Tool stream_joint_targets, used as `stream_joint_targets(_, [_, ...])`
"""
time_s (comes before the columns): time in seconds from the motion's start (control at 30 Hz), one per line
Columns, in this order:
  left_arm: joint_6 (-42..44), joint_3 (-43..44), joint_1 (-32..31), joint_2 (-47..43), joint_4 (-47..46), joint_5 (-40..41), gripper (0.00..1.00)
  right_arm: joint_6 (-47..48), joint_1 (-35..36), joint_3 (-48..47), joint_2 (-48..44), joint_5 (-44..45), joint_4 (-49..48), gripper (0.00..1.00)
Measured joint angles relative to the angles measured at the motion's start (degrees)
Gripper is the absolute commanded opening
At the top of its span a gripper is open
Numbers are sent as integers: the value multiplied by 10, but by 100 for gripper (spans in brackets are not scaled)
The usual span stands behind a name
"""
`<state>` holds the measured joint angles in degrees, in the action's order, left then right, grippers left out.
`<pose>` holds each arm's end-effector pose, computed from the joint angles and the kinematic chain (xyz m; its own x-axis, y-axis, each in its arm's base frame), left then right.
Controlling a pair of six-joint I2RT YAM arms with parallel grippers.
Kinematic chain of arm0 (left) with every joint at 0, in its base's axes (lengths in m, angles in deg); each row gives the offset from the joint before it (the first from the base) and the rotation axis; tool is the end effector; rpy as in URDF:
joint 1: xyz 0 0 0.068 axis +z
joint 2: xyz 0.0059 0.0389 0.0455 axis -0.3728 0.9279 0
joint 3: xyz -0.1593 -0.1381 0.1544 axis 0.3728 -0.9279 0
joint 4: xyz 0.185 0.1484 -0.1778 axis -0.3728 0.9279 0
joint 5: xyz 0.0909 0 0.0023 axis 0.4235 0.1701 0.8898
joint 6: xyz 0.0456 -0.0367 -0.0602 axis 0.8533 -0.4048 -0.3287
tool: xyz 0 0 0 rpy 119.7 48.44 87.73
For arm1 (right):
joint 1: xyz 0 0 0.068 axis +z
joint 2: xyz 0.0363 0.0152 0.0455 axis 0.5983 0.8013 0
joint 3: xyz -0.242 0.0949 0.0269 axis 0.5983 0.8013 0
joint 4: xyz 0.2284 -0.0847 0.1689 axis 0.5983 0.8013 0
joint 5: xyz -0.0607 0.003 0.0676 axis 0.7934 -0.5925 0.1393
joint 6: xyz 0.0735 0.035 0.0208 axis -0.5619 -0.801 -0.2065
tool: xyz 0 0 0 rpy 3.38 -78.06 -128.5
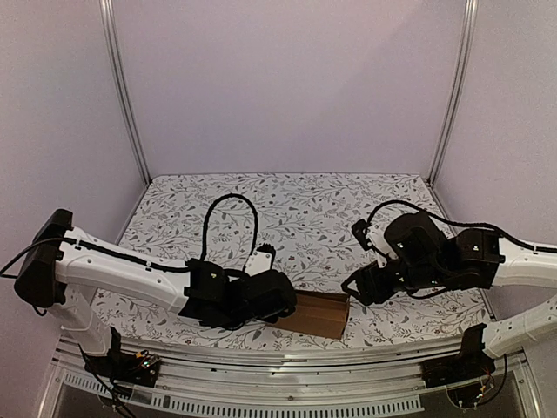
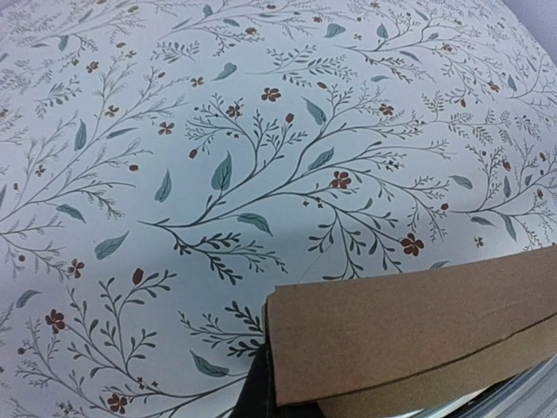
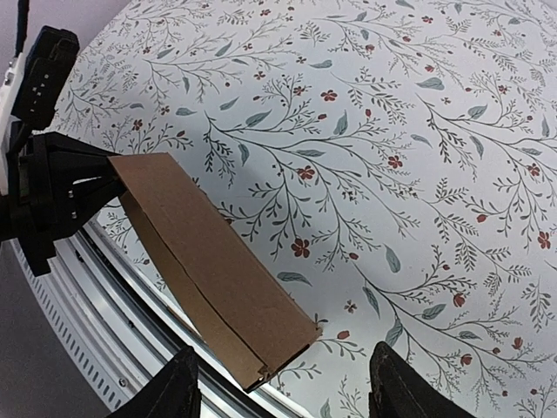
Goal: Fold the paper box
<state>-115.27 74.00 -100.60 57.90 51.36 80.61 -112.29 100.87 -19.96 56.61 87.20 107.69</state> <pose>0.1162 -0.3581 0.1386 -0.7132 0.0960 -0.6943 0.2400 0.9642 -0.1132 0.1389 0.2595 0.2276 -0.6908 -0.3017 -0.6570 -0.5723 0.7836 0.2419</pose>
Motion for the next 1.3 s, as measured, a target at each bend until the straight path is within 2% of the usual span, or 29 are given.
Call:
stream_joint_targets(0.27, [-1, 0, 0, 0, 0, 1, 0, -14, 6, -1, 19, 21, 29, 57])
stream_joint_targets(0.6, [-21, 0, 0, 0, 4, 9, 0, -47, 57, -4, 81, 56, 16, 53])
stream_joint_targets(0.87, [-46, 0, 0, 0, 14, 17, 0, -89, 75, -4, 114, 138, -11, 33])
stream_joint_targets(1.13, [-76, 12, 0, 0, 49, 21, 0, -101, 80, -15, 141, 196, -44, 25])
stream_joint_targets(1.3, [-96, 27, 0, 8, 80, 26, 0, -103, 88, -22, 159, 219, -51, 16])
